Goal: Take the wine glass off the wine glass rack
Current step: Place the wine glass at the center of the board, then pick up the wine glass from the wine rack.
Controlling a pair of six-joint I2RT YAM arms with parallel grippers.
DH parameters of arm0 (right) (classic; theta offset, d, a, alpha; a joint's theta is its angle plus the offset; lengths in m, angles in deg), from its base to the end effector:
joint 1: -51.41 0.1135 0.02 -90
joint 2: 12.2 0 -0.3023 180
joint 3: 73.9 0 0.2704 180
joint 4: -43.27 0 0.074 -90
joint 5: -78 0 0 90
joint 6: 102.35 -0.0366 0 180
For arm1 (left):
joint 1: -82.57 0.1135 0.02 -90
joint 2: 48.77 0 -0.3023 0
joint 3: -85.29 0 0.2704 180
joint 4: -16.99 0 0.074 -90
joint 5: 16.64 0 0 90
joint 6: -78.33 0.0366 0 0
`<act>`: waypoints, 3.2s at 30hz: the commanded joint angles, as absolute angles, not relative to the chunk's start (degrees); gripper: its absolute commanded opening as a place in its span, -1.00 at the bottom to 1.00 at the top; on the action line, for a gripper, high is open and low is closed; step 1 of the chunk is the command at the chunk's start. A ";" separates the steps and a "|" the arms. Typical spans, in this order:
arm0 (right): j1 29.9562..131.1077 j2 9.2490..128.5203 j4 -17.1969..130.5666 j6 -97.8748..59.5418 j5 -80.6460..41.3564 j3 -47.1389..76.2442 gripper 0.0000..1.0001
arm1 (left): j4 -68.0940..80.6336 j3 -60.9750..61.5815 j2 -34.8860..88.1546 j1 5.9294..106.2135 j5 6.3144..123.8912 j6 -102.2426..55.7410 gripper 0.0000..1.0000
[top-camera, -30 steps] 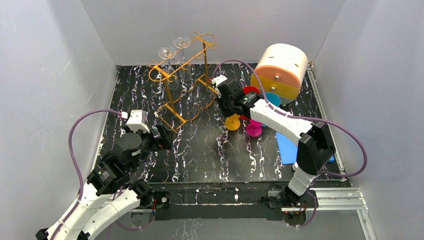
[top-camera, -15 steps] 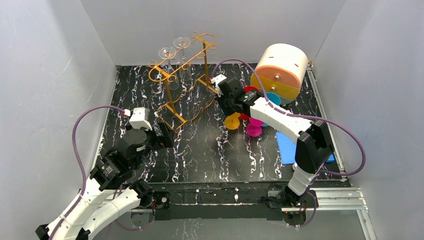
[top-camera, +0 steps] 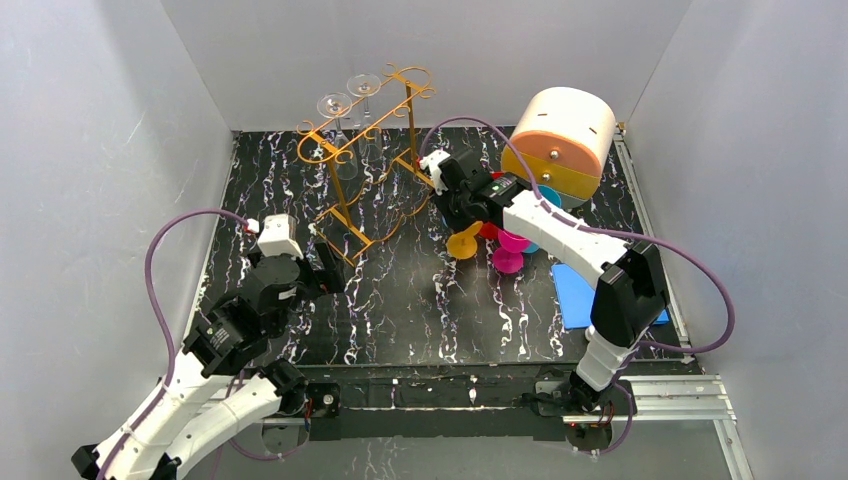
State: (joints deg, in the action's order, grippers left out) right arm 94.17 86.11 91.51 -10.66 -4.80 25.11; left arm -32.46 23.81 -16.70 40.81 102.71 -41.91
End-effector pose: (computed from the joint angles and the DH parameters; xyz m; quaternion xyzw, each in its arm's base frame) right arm 0.3031 0.2740 0.3345 -0.3308 0.8698 0.0720 0.3590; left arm 0.0857 -0.0525 0.3705 -0.0650 0.8032 -0.1581 0.5707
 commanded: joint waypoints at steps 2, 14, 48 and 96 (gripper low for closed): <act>94.03 85.03 91.78 -8.15 -4.69 28.65 -0.43 | -37.37 21.01 -13.82 40.95 112.91 -44.39 0.97; 94.03 81.23 93.31 -8.66 -10.64 31.99 -0.33 | -37.69 23.28 -5.62 40.94 119.06 -48.45 0.97; 93.63 63.55 73.46 -27.73 9.24 19.43 0.30 | -24.47 -22.47 34.91 91.80 68.89 -32.76 0.95; 92.27 64.44 75.99 -38.89 -0.22 19.28 0.38 | -14.72 -43.74 61.31 86.91 22.22 -37.62 -0.23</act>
State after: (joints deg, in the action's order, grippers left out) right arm 92.62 64.25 76.12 -38.79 -0.30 17.55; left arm -11.80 -41.15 61.75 87.85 22.10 -38.92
